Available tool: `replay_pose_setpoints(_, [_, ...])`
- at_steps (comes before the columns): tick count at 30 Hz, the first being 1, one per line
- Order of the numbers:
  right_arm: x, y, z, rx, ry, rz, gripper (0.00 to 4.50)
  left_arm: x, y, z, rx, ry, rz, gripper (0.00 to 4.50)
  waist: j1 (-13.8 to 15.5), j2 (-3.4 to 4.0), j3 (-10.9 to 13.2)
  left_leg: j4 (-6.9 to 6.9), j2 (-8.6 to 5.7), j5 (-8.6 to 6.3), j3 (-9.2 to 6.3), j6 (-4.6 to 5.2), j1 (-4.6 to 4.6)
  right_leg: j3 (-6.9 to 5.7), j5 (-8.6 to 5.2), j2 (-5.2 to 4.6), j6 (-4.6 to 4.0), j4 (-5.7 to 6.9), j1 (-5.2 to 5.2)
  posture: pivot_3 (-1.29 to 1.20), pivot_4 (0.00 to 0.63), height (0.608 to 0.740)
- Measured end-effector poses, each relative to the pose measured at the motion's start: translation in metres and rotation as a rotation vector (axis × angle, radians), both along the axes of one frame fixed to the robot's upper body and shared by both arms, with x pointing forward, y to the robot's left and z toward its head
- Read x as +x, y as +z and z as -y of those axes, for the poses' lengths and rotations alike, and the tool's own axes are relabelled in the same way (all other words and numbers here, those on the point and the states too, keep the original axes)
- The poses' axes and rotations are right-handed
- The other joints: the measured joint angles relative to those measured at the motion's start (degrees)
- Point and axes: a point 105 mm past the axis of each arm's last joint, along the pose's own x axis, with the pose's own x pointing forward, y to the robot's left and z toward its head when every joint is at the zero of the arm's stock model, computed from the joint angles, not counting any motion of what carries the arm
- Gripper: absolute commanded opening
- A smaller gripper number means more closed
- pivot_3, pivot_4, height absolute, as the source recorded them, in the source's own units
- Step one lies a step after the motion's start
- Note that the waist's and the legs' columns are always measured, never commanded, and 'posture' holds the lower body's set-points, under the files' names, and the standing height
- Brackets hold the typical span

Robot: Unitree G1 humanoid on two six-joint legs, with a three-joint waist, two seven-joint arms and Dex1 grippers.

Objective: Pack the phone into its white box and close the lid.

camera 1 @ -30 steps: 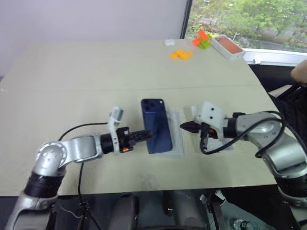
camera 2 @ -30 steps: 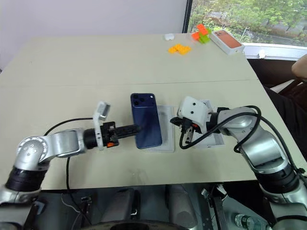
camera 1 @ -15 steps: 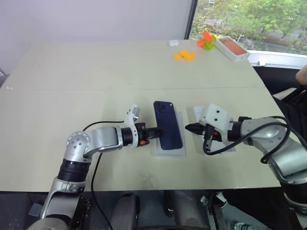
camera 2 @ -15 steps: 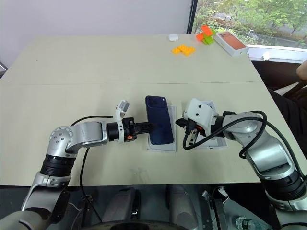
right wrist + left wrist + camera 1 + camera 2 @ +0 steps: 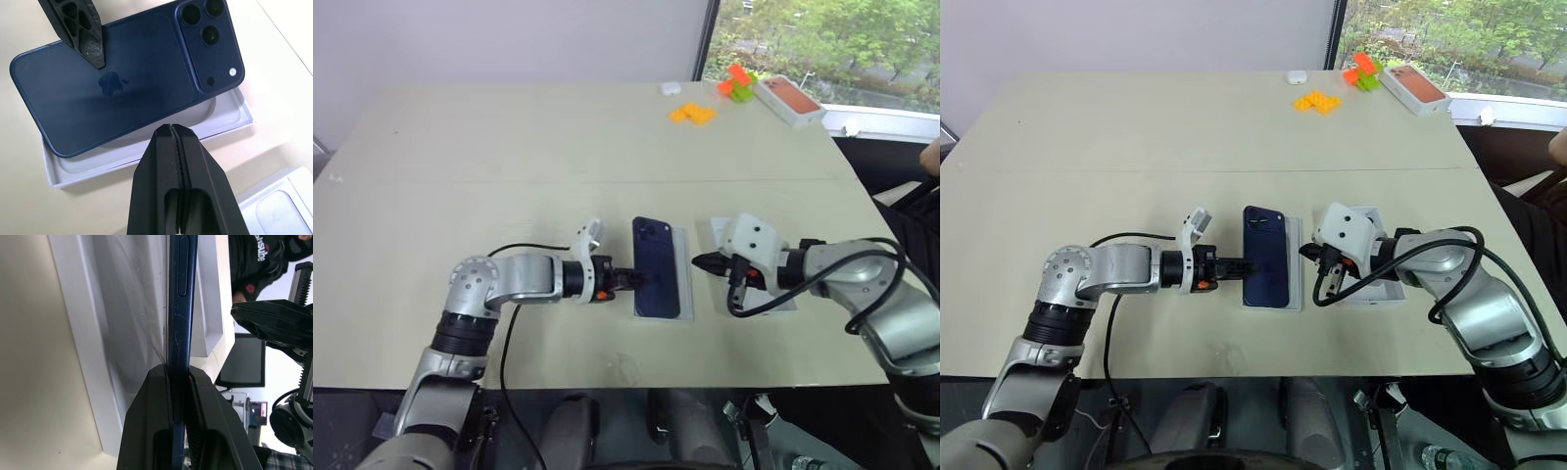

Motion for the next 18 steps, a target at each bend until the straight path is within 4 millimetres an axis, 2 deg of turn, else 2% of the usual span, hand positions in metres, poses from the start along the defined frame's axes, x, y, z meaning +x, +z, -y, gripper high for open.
replay_pose_setpoints(18, [-0.0094, -0.0088, 0.0085, -0.017, -0.004, -0.054, 0.0, -0.001, -0.0049, 0.0073, -0.013, -0.047, -0.045, 0.02, 0.0, 0.0, 0.0, 0.02, -0.02, 0.04, -0.01, -0.06, 0.02, 0.0, 0.01, -0.01, -0.01, 0.07, 0.01, 0.0, 0.15, 0.74])
